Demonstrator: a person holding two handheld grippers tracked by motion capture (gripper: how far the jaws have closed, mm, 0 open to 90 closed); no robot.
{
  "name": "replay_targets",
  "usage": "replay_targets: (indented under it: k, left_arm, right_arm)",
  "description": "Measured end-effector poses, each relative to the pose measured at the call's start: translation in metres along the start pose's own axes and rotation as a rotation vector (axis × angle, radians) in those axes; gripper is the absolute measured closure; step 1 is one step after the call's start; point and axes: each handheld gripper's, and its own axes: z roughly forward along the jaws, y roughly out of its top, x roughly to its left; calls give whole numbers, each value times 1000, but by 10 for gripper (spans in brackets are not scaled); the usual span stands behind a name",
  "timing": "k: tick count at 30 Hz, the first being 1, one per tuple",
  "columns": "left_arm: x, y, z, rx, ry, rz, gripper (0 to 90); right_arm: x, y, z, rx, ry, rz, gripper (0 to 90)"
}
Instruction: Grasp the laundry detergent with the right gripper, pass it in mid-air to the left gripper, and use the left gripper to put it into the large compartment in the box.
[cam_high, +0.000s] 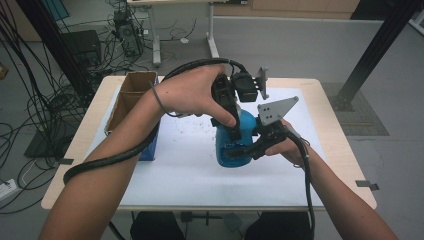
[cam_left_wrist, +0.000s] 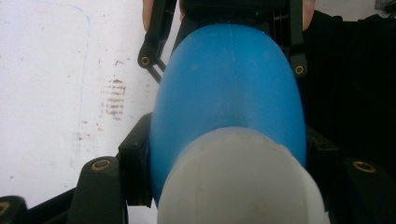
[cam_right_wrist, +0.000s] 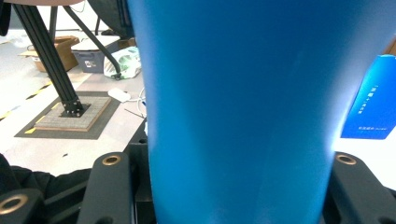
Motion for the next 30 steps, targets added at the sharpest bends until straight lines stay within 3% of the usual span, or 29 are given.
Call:
replay_targets:
  k: [30]
  left_arm:
    - [0, 5, 1, 9, 17, 8, 377]
  right_arm:
    - [-1, -4, 0, -25, -11, -5, 426]
